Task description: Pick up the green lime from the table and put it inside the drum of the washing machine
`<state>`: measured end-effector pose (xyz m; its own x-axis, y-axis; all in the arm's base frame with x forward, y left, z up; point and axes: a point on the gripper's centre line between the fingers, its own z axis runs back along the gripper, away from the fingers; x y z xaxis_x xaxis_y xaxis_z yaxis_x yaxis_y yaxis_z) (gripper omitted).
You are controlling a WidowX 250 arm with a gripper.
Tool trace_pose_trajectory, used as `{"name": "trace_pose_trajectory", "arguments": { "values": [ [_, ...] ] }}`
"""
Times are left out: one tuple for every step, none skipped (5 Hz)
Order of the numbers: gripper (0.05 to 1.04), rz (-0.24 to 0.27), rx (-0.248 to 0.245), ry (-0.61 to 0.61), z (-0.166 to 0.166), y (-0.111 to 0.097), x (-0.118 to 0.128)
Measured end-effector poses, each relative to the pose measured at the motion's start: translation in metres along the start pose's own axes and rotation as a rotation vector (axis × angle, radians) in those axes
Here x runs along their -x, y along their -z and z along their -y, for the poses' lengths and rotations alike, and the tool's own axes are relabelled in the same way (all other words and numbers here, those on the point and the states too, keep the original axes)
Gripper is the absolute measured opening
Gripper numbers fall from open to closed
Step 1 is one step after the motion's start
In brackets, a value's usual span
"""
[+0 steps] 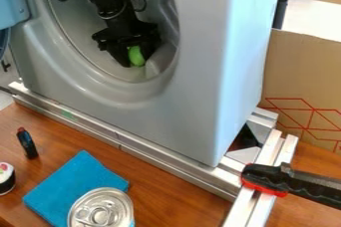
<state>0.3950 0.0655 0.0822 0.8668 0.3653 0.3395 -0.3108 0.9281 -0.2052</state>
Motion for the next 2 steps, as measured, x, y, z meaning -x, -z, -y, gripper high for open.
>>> {"name": "trace_pose_trajectory", "arguments": {
  "values": [
    [0.951,-0.043,-0.047,-0.016,-0.007,-0.007,0.014],
    [0.968,-0.088,-0.089,-0.043,-0.012,-0.016,0.026]
  ]
}}
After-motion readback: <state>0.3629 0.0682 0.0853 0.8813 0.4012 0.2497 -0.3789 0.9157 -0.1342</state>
